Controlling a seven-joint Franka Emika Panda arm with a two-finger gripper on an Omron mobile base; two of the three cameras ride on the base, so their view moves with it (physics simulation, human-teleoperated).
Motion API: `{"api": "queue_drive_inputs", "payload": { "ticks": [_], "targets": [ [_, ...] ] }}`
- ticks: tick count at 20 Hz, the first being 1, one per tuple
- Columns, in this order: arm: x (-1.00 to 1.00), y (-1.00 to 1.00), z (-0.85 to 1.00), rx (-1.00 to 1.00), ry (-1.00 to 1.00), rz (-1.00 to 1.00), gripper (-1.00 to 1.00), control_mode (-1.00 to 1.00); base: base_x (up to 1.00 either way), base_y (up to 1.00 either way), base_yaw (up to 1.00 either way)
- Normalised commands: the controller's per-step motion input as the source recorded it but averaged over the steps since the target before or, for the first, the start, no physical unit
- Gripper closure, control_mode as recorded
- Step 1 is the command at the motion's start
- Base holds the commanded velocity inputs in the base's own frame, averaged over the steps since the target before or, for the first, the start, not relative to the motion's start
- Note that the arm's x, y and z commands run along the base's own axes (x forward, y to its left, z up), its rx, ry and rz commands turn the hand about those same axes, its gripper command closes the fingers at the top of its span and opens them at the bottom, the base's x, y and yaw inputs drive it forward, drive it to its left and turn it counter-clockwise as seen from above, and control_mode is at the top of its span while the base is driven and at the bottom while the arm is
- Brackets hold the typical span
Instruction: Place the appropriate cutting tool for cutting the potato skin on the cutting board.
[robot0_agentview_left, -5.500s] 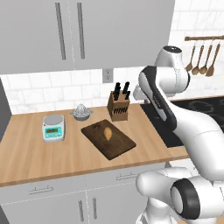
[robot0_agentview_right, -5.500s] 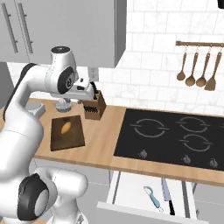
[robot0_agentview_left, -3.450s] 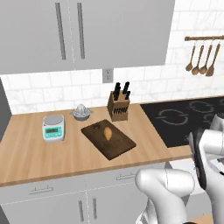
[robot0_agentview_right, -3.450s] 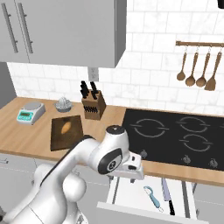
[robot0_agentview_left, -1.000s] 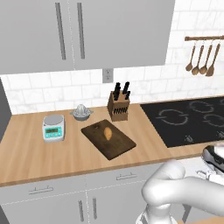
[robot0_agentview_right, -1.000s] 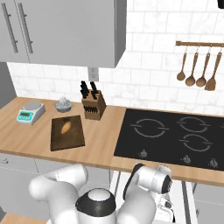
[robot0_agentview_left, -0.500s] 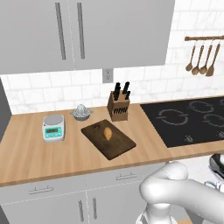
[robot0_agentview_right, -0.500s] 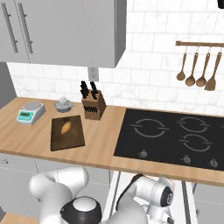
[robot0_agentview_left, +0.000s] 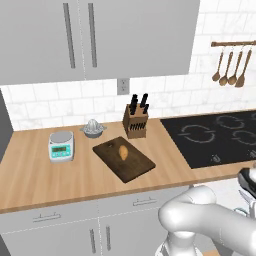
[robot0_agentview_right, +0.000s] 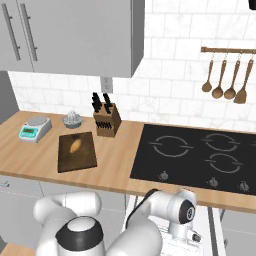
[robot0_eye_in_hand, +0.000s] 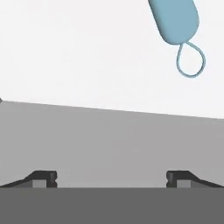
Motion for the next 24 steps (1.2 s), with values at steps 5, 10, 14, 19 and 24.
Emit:
{"api": "queue_drive_inputs", "payload": {
  "ticks": [5,10,14,19,24],
  "targets": [
    [0.31,-0.08,0.00,0.00,-0.18,0.14,-1.00,-1.00,0.00,0.00,0.00],
    [0.29,0.00,0.00,0.00,-0.16,0.07,-1.00,-1.00,0.00,0.00,0.00],
    [0.23,0.00,-0.03,0.00,-0.14,0.03,-1.00,-1.00,0.00,0.00,0.00],
    [0.16,0.00,-0.15,0.00,-0.19,0.03,-1.00,-1.00,0.00,0.00,0.00],
    [0.12,0.00,-0.22,0.00,-0.16,0.04,-1.00,-1.00,0.00,0.00,0.00]
  ]
}}
